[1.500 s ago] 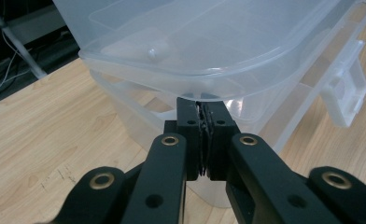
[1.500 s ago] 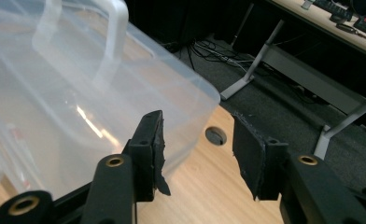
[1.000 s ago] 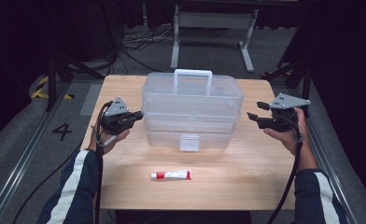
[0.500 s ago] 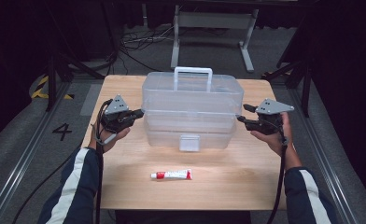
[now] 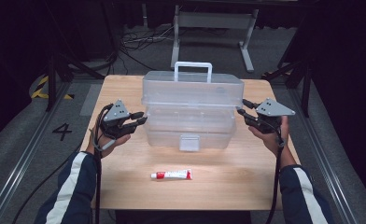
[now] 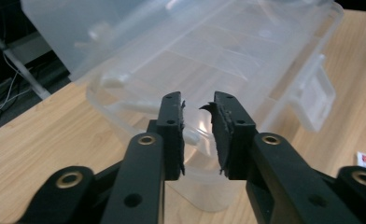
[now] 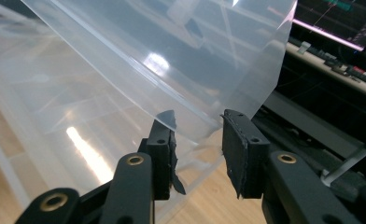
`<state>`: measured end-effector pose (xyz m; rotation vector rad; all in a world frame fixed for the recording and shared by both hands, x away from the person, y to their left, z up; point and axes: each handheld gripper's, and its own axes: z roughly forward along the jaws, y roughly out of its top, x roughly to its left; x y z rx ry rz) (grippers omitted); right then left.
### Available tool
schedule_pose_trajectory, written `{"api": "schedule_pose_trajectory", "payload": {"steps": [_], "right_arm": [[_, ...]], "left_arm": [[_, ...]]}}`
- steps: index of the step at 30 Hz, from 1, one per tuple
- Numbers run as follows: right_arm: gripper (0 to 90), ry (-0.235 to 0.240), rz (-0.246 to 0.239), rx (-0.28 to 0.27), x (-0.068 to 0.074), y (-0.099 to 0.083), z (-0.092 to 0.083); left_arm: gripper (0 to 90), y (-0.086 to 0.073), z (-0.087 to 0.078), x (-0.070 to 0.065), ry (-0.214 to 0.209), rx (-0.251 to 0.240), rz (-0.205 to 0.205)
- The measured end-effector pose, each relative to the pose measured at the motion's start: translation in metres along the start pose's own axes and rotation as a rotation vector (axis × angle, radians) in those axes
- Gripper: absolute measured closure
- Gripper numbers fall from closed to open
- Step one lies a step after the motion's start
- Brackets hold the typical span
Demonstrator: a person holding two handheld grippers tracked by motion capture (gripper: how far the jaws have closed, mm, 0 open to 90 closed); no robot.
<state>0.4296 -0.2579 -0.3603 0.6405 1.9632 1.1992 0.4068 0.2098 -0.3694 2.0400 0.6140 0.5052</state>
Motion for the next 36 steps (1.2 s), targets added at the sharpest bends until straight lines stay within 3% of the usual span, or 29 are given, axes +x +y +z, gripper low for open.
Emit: {"api": "schedule_pose_trajectory", "payload": {"steps": [8,9,11,14,21,25,31,36], "right_arm": [[69.7,-0.077,-0.003,-0.039,0.003,0.004,0.002],[70.5,-0.095,0.007,-0.049,0.003,0.005,0.003],[71.0,-0.102,0.010,-0.051,0.003,0.005,0.004],[72.6,-0.151,0.019,-0.067,0.007,0.007,0.006],[77.0,-0.241,0.053,-0.094,0.010,0.014,0.011],[77.4,-0.248,0.055,-0.094,0.008,0.018,0.013],[78.4,-0.254,0.057,-0.079,0.002,0.026,0.016],[79.3,-0.267,0.057,-0.073,-0.003,0.033,0.020]], "left_arm": [[58.7,-0.014,0.007,-0.017,-0.074,0.055,0.043],[58.4,-0.016,0.010,-0.019,-0.082,0.076,0.066],[58.2,-0.017,0.013,-0.020,-0.077,0.085,0.071],[57.9,-0.020,0.019,-0.021,-0.084,0.110,0.076],[62.3,-0.022,0.019,-0.018,-0.097,0.101,0.075],[63.2,-0.023,0.021,-0.019,-0.118,0.121,0.096],[57.9,-0.015,0.019,-0.019,-0.113,0.089,0.100],[57.4,-0.011,0.027,-0.019,-0.126,0.103,0.113]]}}
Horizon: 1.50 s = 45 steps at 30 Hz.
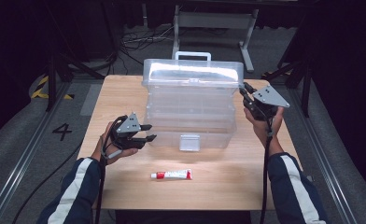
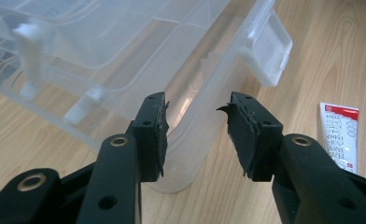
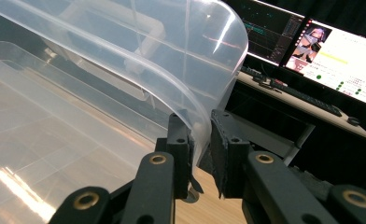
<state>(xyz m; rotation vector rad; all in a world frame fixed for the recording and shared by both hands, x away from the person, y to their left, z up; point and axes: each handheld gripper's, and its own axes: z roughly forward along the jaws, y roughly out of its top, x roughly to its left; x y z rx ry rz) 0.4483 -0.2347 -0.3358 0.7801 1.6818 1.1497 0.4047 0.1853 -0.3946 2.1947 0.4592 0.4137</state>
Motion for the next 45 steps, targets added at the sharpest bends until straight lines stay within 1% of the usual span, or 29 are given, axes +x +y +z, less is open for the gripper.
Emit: {"api": "schedule_pose_trajectory", "payload": {"steps": [1,3,5,6,7,9,10,12,14,16,17,19,21,22,23,25,26,27,30,33,37,39,42,43,44,45], "right_arm": [[79.5,-0.005,0.000,0.002,-0.001,0.001,0.001],[79.9,-0.009,0.004,0.005,-0.002,0.004,0.004],[80.4,-0.017,-0.001,0.011,-0.003,0.007,0.007],[80.6,-0.020,-0.001,0.013,-0.004,0.008,0.008],[80.9,-0.024,-0.002,0.013,-0.005,0.010,0.010],[81.0,-0.025,0.008,0.015,-0.006,0.012,0.013],[81.4,-0.030,0.005,0.020,-0.007,0.014,0.015],[81.6,-0.029,0.010,0.022,-0.009,0.016,0.018],[81.7,-0.030,0.017,0.027,-0.011,0.018,0.021],[81.8,-0.031,0.036,0.024,-0.012,0.019,0.023],[82.1,-0.034,0.034,0.026,-0.012,0.020,0.025],[82.8,-0.044,0.029,0.029,-0.012,0.021,0.027],[83.0,-0.049,0.029,0.033,-0.014,0.023,0.030],[83.3,-0.051,0.024,0.035,-0.014,0.023,0.031],[83.3,-0.051,0.024,0.035,-0.014,0.023,0.031],[83.9,-0.061,0.014,0.042,-0.015,0.025,0.034],[84.1,-0.065,0.007,0.044,-0.015,0.026,0.035],[84.1,-0.065,0.007,0.044,-0.015,0.026,0.035],[84.7,-0.071,0.003,0.045,-0.017,0.027,0.039],[85.1,-0.075,-0.008,0.050,-0.018,0.029,0.042],[85.3,-0.079,-0.005,0.060,-0.020,0.031,0.047],[85.5,-0.090,0.004,0.072,-0.021,0.033,0.050],[85.5,-0.097,0.021,0.100,-0.023,0.038,0.056],[85.5,-0.093,0.030,0.107,-0.024,0.039,0.058],[85.5,-0.091,0.036,0.109,-0.025,0.040,0.061],[85.5,-0.091,0.042,0.112,-0.027,0.041,0.063]], "left_arm": [[57.5,0.001,0.003,0.001,0.003,0.011,0.000],[57.5,0.003,0.008,0.003,-0.019,0.017,0.001],[57.7,0.004,0.014,0.004,-0.019,0.040,0.013],[58.2,0.004,0.017,0.005,-0.026,0.053,0.017],[58.5,0.004,0.019,0.006,-0.027,0.060,0.013],[59.4,0.004,0.022,0.008,-0.034,0.068,0.011],[60.1,0.004,0.023,0.009,-0.037,0.070,0.010],[60.7,0.005,0.025,0.011,-0.037,0.086,0.012],[61.0,0.006,0.026,0.015,-0.065,0.091,0.006],[61.1,0.008,0.029,0.015,-0.078,0.105,0.011],[61.7,0.009,0.030,0.015,-0.081,0.120,0.034],[62.8,0.012,0.033,0.015,-0.089,0.145,0.047],[64.5,0.015,0.035,0.015,-0.100,0.157,0.058],[66.2,0.016,0.035,0.014,-0.107,0.173,0.077],[68.1,0.016,0.035,0.014,-0.107,0.173,0.077],[69.6,0.019,0.037,0.013,-0.102,0.193,0.105],[71.6,0.020,0.039,0.012,-0.085,0.231,0.132],[73.2,0.020,0.039,0.012,-0.085,0.231,0.132],[74.7,0.019,0.042,0.014,-0.107,0.233,0.140],[76.0,0.019,0.042,0.015,-0.125,0.240,0.157],[77.5,0.020,0.043,0.017,-0.144,0.247,0.179],[78.2,0.021,0.043,0.017,-0.149,0.254,0.190],[78.4,0.022,0.044,0.017,-0.145,0.261,0.208],[78.6,0.021,0.044,0.018,-0.151,0.256,0.210],[78.9,0.021,0.044,0.019,-0.161,0.258,0.206],[79.3,0.020,0.044,0.020,-0.169,0.246,0.197]]}}
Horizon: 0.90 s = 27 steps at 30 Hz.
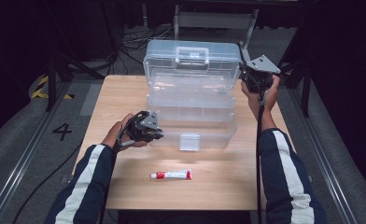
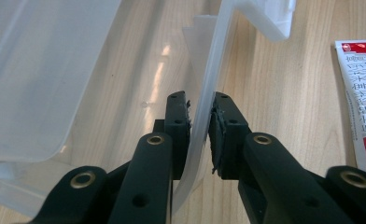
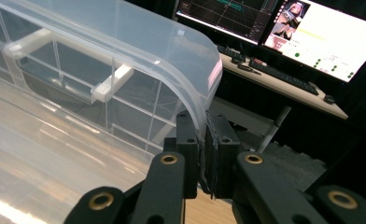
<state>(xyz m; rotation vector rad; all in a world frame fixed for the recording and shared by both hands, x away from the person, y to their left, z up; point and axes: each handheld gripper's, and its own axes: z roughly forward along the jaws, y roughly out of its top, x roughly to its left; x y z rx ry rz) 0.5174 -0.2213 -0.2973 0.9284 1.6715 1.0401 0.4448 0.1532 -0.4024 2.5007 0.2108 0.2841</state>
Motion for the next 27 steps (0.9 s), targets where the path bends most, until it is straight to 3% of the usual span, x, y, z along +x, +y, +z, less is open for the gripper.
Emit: {"api": "schedule_pose_trajectory", "payload": {"steps": [4,12,27], "right_arm": [[85.5,0.022,0.038,0.010,-0.006,0.003,0.009],[85.0,0.043,0.026,0.067,-0.013,0.013,0.025],[84.1,0.054,0.042,0.119,-0.022,0.020,0.053]], "left_arm": [[79.6,0.000,0.000,0.000,0.003,0.002,0.013],[80.0,-0.003,0.000,0.002,-0.010,-0.024,0.013],[80.5,-0.005,0.001,0.004,-0.025,-0.043,0.014]]}}
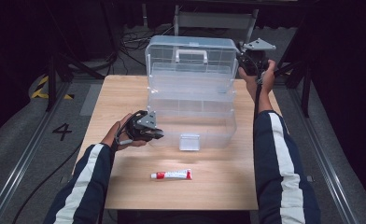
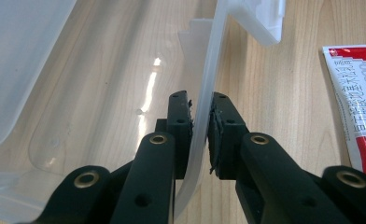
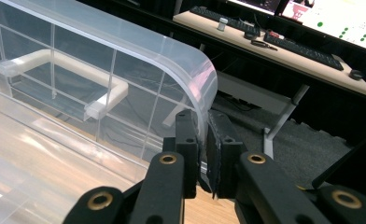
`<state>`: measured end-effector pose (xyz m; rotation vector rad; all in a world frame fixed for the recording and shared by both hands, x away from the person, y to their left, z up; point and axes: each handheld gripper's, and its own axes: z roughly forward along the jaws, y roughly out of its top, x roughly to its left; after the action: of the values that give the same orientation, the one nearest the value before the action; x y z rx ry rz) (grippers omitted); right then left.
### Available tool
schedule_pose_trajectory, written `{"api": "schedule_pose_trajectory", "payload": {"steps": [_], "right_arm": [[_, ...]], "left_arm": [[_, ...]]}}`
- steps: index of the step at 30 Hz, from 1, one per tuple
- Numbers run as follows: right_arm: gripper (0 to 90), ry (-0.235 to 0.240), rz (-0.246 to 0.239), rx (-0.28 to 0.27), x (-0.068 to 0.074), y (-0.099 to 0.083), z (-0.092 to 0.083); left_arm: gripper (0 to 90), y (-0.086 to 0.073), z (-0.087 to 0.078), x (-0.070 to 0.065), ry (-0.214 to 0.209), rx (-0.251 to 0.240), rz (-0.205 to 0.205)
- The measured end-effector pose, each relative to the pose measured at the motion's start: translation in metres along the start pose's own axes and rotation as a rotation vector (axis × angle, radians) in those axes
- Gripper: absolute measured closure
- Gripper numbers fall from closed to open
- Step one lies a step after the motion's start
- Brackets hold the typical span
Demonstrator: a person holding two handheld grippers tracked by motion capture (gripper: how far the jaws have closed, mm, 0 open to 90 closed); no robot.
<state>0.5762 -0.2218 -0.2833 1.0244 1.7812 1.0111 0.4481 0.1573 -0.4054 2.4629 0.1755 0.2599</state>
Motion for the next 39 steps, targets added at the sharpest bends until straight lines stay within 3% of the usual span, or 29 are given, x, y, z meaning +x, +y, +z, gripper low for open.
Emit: {"api": "schedule_pose_trajectory", "payload": {"steps": [9,19,39], "right_arm": [[83.2,-0.005,-0.010,0.033,-0.004,0.005,0.019],[83.5,0.009,0.017,0.050,-0.010,0.004,0.040],[83.5,0.007,0.021,0.057,-0.011,0.004,0.047]], "left_arm": [[80.3,0.000,0.001,0.000,0.001,-0.008,-0.002],[79.5,-0.001,0.002,-0.002,0.014,-0.020,-0.003],[78.4,-0.002,0.003,-0.003,0.023,-0.037,-0.028]]}}
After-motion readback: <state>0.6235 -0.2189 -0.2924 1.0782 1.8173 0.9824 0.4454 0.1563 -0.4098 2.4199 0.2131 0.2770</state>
